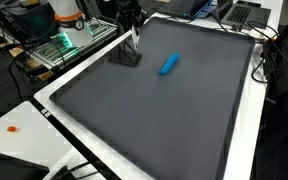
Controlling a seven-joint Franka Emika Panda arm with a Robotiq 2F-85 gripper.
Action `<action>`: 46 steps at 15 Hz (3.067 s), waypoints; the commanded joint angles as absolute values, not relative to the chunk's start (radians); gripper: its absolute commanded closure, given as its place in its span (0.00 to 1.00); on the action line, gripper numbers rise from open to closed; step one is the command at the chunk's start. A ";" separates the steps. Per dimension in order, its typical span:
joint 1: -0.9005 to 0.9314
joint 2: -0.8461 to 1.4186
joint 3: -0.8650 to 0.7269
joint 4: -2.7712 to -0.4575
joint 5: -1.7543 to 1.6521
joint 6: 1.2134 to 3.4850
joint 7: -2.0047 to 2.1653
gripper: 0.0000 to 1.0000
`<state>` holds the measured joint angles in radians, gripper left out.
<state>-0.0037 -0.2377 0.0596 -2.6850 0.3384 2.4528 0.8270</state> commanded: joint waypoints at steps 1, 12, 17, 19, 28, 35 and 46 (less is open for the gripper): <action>0.031 -0.257 0.066 -2.607 0.334 2.336 0.726 0.99; 0.081 0.036 0.100 -2.250 0.228 2.214 0.369 0.99; 0.088 0.161 0.094 -2.127 0.163 2.222 0.266 0.99; 0.088 0.126 0.093 -2.167 0.195 2.244 0.290 0.96; 0.090 0.129 0.092 -2.166 0.177 2.246 0.282 0.99; 0.104 0.188 0.105 -2.142 0.142 2.263 0.134 0.99; 0.129 0.341 0.089 -2.066 0.017 2.357 0.121 0.99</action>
